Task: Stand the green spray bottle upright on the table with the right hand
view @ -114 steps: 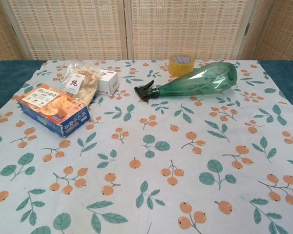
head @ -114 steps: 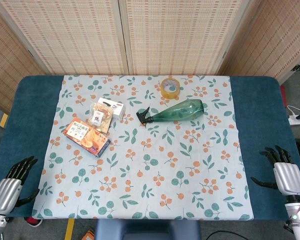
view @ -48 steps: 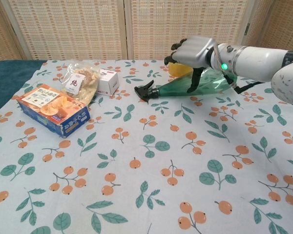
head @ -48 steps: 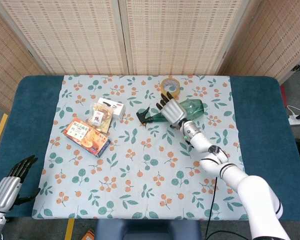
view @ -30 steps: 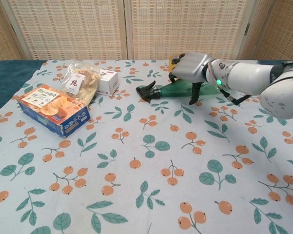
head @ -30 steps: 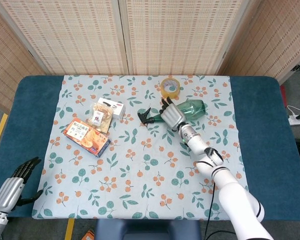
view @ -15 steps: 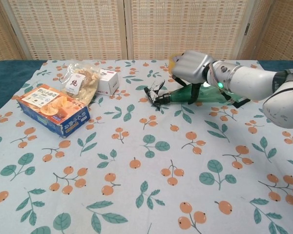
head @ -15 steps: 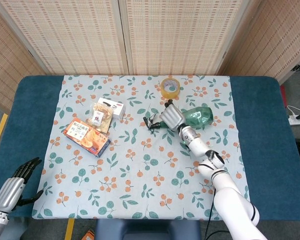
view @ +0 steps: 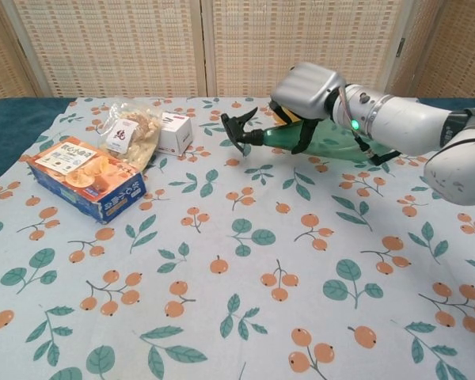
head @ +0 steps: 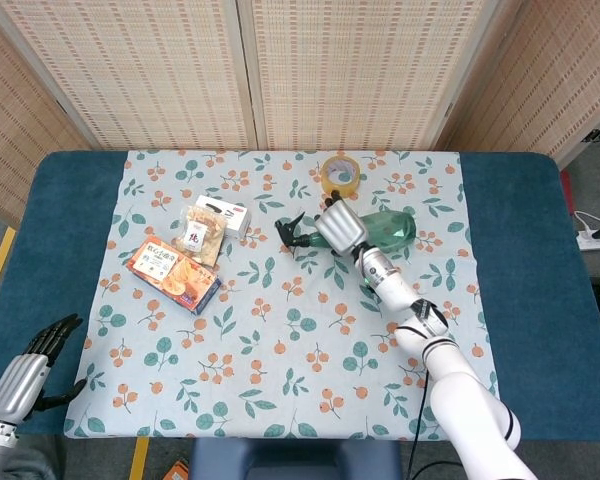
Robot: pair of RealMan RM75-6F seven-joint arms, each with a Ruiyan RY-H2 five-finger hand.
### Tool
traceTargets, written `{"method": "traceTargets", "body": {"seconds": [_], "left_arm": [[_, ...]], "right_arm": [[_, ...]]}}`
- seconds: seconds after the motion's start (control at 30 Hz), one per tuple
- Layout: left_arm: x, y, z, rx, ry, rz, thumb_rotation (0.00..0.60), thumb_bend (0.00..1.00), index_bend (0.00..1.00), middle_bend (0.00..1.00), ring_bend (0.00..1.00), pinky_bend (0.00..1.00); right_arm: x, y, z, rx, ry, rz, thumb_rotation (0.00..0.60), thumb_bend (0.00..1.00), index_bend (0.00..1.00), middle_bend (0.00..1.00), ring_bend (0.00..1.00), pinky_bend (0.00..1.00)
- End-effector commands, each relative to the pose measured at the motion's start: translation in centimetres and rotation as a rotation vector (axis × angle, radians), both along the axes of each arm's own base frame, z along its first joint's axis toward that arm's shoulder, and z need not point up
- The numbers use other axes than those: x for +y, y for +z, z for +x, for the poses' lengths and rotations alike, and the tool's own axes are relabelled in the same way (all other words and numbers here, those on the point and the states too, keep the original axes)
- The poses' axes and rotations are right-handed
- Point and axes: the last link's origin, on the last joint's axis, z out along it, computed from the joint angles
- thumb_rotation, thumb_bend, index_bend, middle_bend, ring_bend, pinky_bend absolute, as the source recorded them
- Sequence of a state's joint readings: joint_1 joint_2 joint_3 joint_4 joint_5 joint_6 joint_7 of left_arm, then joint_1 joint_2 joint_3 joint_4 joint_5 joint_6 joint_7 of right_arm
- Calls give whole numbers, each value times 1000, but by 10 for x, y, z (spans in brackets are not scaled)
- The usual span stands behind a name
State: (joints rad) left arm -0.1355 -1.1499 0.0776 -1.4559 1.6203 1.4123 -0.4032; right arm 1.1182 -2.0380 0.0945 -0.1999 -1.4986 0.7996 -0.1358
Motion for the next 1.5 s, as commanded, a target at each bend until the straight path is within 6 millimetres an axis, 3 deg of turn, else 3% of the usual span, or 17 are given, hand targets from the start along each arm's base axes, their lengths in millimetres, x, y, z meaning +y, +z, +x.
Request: {"method": "traceTargets", "body": {"seconds": [0.03, 0.4, 0.73, 1.13, 1.5], "left_arm": [[0, 0, 0, 0, -3, 1, 600, 268, 2, 0, 0, 85], [-1, 0, 1, 0, -12, 0, 600, 269, 2, 0, 0, 90], [-2, 0, 1, 2, -16, 0, 600, 268, 2, 0, 0, 90], [-2, -1, 2, 8, -17, 3, 600, 268, 2, 0, 0, 91], [-1, -1, 3, 16, -18, 7, 600, 268, 2, 0, 0, 91]], "right_arm": [[3, 3, 5, -93, -1, -20, 600, 2, 817, 612, 372, 266], [18, 17, 15, -332, -11, -96, 600, 27, 864, 651, 424, 265], [47, 48, 35, -642, -37, -122, 600, 37, 867, 655, 429, 266], [79, 75, 13, -875, -125, -147, 600, 50, 869, 658, 442, 266], [89, 78, 10, -1060, -224, -144, 600, 65, 871, 661, 446, 265]]}}
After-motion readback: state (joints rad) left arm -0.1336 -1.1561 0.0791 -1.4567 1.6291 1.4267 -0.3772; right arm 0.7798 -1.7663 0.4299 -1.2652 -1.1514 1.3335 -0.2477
